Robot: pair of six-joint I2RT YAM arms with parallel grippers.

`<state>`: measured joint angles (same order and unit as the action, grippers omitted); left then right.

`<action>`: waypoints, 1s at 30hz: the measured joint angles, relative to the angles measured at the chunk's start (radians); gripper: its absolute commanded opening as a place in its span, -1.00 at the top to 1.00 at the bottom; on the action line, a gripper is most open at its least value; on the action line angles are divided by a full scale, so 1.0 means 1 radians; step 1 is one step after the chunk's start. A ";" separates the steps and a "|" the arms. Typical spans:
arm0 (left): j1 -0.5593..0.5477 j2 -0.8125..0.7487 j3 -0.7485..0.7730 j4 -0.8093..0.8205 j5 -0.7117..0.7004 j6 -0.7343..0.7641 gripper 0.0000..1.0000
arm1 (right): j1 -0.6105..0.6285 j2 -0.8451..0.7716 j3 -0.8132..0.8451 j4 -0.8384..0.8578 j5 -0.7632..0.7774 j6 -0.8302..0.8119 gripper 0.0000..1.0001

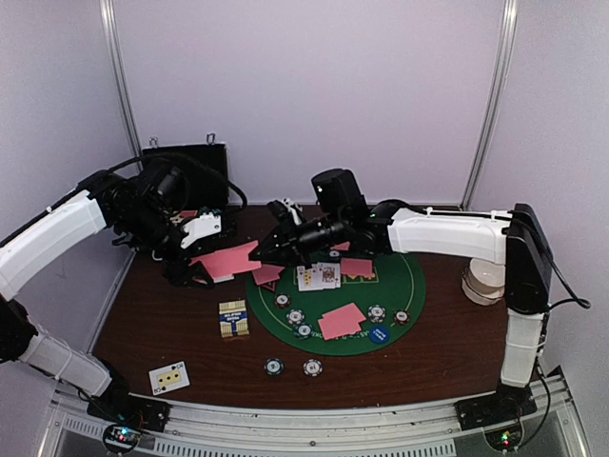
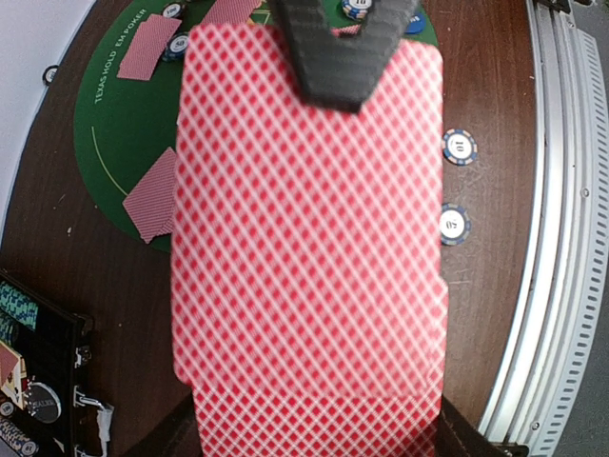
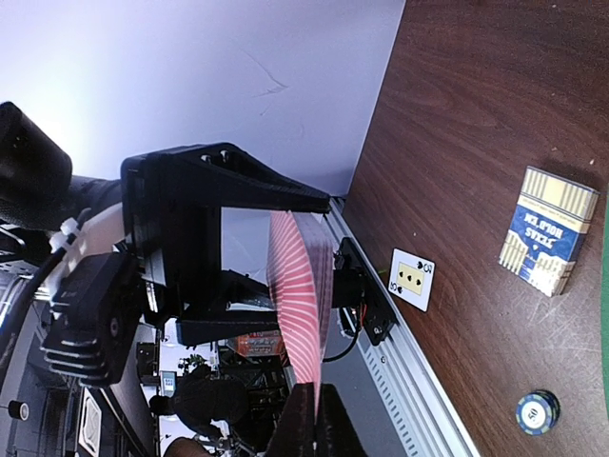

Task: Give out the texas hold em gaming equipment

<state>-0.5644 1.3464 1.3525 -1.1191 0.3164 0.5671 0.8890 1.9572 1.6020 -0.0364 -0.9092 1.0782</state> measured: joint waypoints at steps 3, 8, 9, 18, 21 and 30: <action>0.000 0.000 0.000 -0.001 -0.001 0.000 1.00 | -0.033 -0.039 -0.042 0.005 -0.008 0.003 1.00; 0.000 0.000 0.000 -0.003 -0.003 0.000 1.00 | -0.088 -0.088 -0.101 0.010 -0.018 0.010 1.00; 0.000 0.000 0.000 -0.003 -0.003 0.000 1.00 | -0.099 -0.098 -0.113 0.010 -0.019 0.010 1.00; 0.000 0.000 0.000 -0.004 -0.007 0.000 1.00 | -0.195 -0.167 -0.196 0.009 -0.041 -0.002 1.00; 0.000 0.000 0.000 -0.004 -0.008 0.000 1.00 | -0.258 -0.193 -0.230 -0.002 -0.052 -0.028 1.00; 0.000 0.000 0.000 -0.004 -0.011 0.000 1.00 | -0.497 -0.209 -0.307 -0.193 -0.028 -0.213 1.00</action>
<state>-0.5644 1.3464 1.3525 -1.1233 0.3058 0.5671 0.3916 1.7481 1.2949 -0.2291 -0.9371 0.8654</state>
